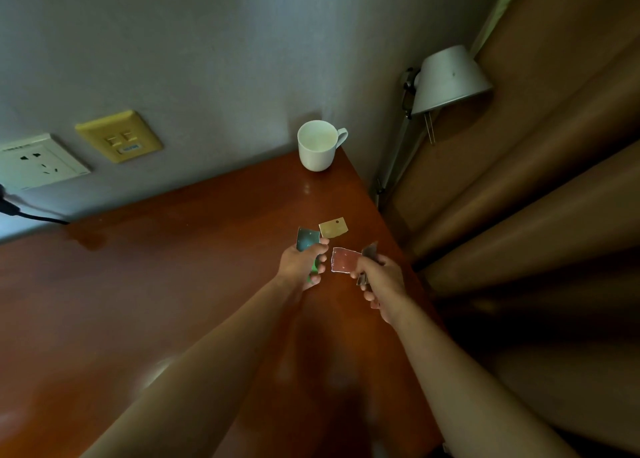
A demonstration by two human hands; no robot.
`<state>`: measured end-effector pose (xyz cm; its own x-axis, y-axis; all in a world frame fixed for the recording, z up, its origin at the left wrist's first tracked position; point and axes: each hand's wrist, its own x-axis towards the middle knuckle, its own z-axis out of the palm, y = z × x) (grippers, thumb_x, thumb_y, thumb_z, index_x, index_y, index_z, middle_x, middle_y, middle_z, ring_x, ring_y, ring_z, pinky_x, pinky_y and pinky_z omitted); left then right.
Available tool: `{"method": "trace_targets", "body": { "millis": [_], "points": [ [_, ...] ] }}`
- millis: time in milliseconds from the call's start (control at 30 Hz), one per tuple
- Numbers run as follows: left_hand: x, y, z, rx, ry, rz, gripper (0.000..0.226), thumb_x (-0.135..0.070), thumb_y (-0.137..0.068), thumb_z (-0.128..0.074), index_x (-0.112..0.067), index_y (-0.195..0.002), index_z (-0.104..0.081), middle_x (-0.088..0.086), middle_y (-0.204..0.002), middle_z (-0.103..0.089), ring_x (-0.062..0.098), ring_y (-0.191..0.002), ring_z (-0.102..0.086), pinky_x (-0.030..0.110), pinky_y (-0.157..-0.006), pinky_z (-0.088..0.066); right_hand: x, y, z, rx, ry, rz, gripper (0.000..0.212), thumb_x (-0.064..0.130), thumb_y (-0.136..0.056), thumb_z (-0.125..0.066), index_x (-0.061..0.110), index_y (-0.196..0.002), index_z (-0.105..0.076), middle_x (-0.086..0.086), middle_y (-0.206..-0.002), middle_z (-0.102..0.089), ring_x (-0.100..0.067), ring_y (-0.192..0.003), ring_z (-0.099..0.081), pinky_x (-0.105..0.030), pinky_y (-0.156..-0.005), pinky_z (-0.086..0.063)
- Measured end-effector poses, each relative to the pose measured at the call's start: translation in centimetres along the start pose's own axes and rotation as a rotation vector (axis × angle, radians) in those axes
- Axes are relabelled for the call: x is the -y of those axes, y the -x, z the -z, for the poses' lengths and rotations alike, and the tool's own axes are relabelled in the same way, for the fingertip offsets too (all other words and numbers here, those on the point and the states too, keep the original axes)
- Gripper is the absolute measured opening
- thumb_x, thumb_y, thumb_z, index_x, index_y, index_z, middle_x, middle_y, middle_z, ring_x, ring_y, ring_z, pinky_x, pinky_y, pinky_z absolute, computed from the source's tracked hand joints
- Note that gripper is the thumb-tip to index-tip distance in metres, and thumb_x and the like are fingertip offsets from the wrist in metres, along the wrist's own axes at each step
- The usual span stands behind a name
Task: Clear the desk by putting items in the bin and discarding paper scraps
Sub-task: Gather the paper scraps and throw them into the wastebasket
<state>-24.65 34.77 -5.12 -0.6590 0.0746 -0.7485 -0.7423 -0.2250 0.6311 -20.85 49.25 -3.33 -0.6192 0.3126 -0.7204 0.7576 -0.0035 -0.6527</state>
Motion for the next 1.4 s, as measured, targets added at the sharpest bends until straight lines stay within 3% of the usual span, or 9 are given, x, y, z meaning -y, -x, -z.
{"method": "trace_targets", "body": {
  "millis": [167,367,500,567,667,767,900,1100,1400],
  "points": [
    [-0.5,-0.9,-0.1,-0.011,-0.169,-0.066,0.016,-0.010,-0.088,-0.062,-0.014,-0.104,-0.065,-0.001,-0.072,-0.053,0.009,-0.054,-0.046,0.017,-0.041,-0.032,0.9,-0.7,0.2,0.127,-0.329,-0.115,0.035,0.000,-0.084,-0.051,0.006,-0.117,-0.061,-0.010,-0.077,-0.069,-0.017,-0.052,-0.059,-0.027,-0.049,-0.046],
    [-1.4,-2.8,-0.5,-0.070,-0.516,-0.277,0.031,-0.013,-0.083,-0.070,-0.011,-0.112,-0.060,0.001,-0.078,-0.061,0.012,-0.063,-0.055,0.023,-0.054,-0.046,1.5,-1.3,0.4,0.187,-0.375,-0.097,0.036,0.007,-0.091,-0.059,0.027,-0.120,-0.054,-0.008,-0.092,-0.062,-0.017,-0.066,-0.056,-0.030,-0.059,-0.050],
    [-2.1,-4.0,-0.8,-0.102,-0.776,-0.398,0.036,-0.022,-0.081,-0.072,-0.019,-0.114,-0.058,-0.001,-0.093,-0.065,0.012,-0.072,-0.061,0.029,-0.065,-0.051,1.5,-1.9,0.3,0.105,-0.084,0.010,0.023,0.020,-0.089,-0.067,0.019,-0.109,-0.055,-0.006,-0.084,-0.063,-0.014,-0.053,-0.052,-0.022,-0.044,-0.039],
    [-2.4,-4.5,-1.0,-0.129,-0.914,-0.441,0.041,-0.027,-0.079,-0.073,-0.021,-0.116,-0.057,-0.003,-0.098,-0.065,0.016,-0.082,-0.064,0.036,-0.074,-0.056,1.2,-2.5,-0.1,0.021,0.156,0.132,0.024,0.018,-0.086,-0.069,0.022,-0.106,-0.056,-0.004,-0.104,-0.063,-0.016,-0.070,-0.057,-0.024,-0.051,-0.044],
    [-2.6,-5.1,-1.3,-0.172,-1.075,-0.469,0.037,-0.032,-0.076,-0.074,-0.020,-0.106,-0.056,-0.002,-0.091,-0.064,0.018,-0.080,-0.063,0.040,-0.072,-0.056,0.9,-3.4,-0.3,0.023,0.527,0.289,0.050,0.015,-0.080,-0.075,0.023,-0.124,-0.052,0.000,-0.122,-0.058,-0.018,-0.101,-0.058,-0.027,-0.076,-0.050],
    [-2.7,-5.3,-1.8,-0.218,-1.195,-0.487,0.031,-0.035,-0.078,-0.071,-0.020,-0.099,-0.054,-0.002,-0.085,-0.062,0.019,-0.075,-0.061,0.035,-0.063,-0.052,0.7,-3.4,-0.4,0.020,0.738,0.342,0.057,0.023,-0.076,-0.080,0.025,-0.125,-0.050,0.003,-0.120,-0.059,-0.020,-0.103,-0.061,-0.027,-0.073,-0.051],
    [-2.7,-5.1,-2.4,-0.294,-1.270,-0.501,0.019,-0.034,-0.086,-0.062,-0.021,-0.092,-0.051,-0.006,-0.072,-0.052,0.016,-0.066,-0.053,0.026,-0.052,-0.032,1.0,-3.5,-0.8,-0.036,0.829,0.377,0.050,0.026,-0.073,-0.082,0.025,-0.114,-0.054,0.002,-0.116,-0.061,-0.020,-0.098,-0.062,-0.025,-0.066,-0.046],
    [-3.4,-5.2,-2.4,-0.335,-1.338,-0.452,0.018,-0.025,-0.080,-0.068,-0.022,-0.092,-0.054,-0.004,-0.082,-0.059,0.017,-0.077,-0.059,0.028,-0.058,-0.041,1.4,-3.3,-1.0,-0.078,0.945,0.354,0.051,0.030,-0.073,-0.083,0.025,-0.115,-0.054,0.000,-0.119,-0.051,-0.020,-0.098,-0.061,-0.034,-0.073,-0.055],
    [-2.5,-5.1,-1.0,-0.303,-1.129,-0.403,0.020,-0.034,-0.076,-0.071,-0.018,-0.085,-0.061,0.000,-0.080,-0.063,0.018,-0.071,-0.061,0.027,-0.057,-0.044,2.1,-3.2,-1.3,-0.065,1.011,0.344,0.042,0.024,-0.078,-0.079,0.024,-0.113,-0.057,-0.003,-0.120,-0.048,-0.023,-0.094,-0.063,-0.036,-0.074,-0.057]
  ]
}}
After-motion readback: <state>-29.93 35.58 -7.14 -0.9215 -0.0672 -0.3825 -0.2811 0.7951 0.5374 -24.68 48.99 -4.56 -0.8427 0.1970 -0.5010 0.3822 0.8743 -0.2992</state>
